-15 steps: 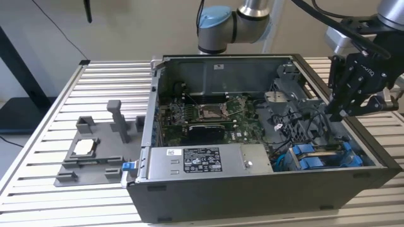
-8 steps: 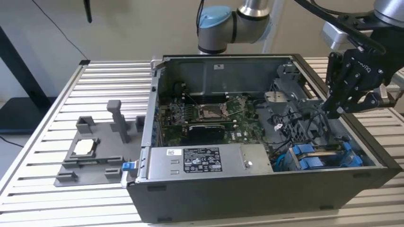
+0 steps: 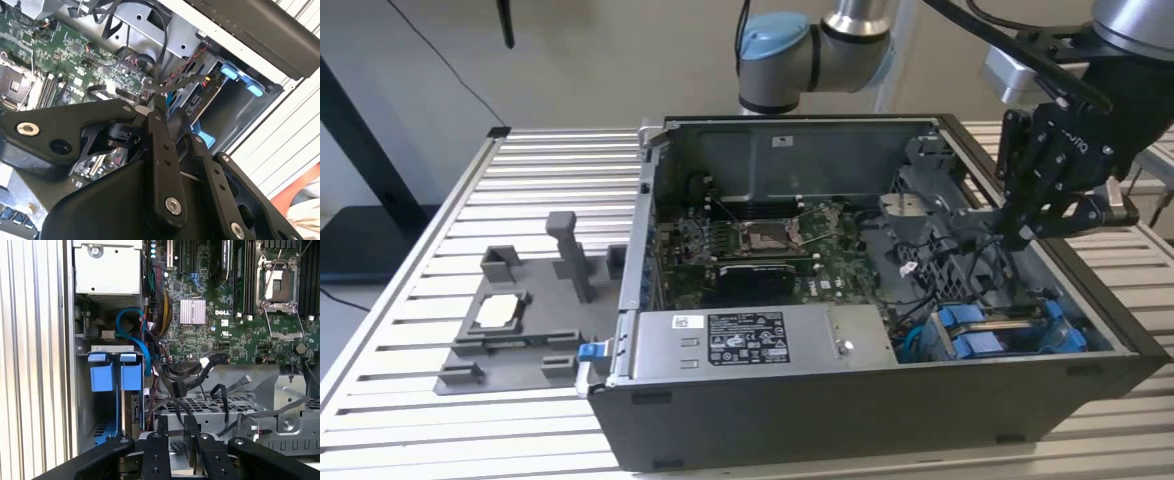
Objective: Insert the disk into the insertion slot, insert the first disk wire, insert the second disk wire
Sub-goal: 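Insert the second disk wire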
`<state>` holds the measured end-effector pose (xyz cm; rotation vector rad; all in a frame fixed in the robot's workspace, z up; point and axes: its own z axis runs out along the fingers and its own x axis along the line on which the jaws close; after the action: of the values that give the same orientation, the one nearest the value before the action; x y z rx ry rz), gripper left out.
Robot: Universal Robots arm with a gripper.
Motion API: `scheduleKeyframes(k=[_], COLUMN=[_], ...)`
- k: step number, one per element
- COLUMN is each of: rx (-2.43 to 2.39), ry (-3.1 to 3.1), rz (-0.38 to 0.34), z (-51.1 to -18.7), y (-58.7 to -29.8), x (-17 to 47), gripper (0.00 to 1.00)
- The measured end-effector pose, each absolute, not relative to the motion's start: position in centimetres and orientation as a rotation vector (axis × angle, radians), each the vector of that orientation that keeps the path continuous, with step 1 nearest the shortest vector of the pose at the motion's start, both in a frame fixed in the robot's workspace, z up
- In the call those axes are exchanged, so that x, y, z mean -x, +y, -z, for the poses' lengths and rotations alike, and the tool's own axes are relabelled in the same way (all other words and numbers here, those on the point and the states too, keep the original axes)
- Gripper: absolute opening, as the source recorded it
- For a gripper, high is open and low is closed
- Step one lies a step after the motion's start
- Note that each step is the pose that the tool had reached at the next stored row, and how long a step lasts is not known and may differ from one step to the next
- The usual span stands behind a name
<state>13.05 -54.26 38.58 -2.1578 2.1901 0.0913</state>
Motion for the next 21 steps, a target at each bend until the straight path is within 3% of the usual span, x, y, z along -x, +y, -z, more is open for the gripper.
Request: scheduleKeyframes(k=[21], rx=[2.159], ry=[2.182], rz=[-0.083], z=[-38.0], y=[-53.7], x=[-9.0], gripper=[0.27])
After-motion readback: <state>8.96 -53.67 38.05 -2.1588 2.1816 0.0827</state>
